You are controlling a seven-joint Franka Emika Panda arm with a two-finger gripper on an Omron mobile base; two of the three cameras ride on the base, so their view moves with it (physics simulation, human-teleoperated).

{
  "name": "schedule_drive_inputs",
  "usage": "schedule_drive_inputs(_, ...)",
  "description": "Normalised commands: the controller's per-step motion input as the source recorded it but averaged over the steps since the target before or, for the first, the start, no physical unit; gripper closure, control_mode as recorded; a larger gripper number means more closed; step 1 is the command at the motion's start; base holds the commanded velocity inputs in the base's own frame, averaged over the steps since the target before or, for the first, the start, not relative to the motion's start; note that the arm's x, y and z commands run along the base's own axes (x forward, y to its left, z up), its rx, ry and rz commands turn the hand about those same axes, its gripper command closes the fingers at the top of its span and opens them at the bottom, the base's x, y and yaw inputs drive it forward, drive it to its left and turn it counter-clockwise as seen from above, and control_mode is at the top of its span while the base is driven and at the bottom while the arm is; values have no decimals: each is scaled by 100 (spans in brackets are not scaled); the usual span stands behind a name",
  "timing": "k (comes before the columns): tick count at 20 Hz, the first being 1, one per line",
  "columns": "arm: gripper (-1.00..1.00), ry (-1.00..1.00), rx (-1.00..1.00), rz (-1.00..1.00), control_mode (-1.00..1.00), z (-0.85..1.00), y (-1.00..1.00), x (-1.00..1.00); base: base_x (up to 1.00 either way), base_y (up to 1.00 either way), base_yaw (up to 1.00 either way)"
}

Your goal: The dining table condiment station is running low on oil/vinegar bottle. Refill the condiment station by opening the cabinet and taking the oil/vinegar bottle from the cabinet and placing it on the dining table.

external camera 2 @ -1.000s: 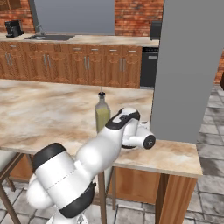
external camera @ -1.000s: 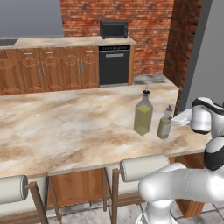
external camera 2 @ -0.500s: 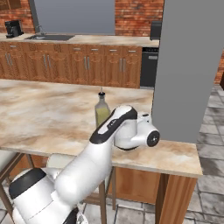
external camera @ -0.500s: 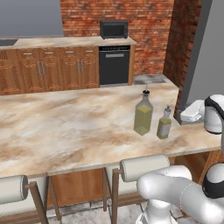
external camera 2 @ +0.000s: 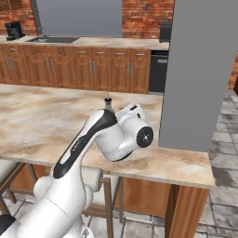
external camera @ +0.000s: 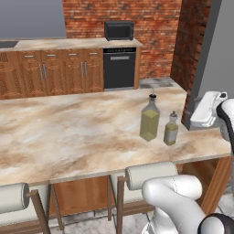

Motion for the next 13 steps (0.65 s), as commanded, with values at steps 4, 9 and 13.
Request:
schedule_drive_inputs(4, -100, -17, -27, 3, -100, 76, 71, -48, 0, 0, 0)
schedule_drive_inputs(9, -100, -14, -25, 0, -100, 78, 72, -31, 0, 0, 0)
schedule_drive_inputs(13, -100, -10, -23, 0, -100, 81, 69, -23, 0, 0, 0)
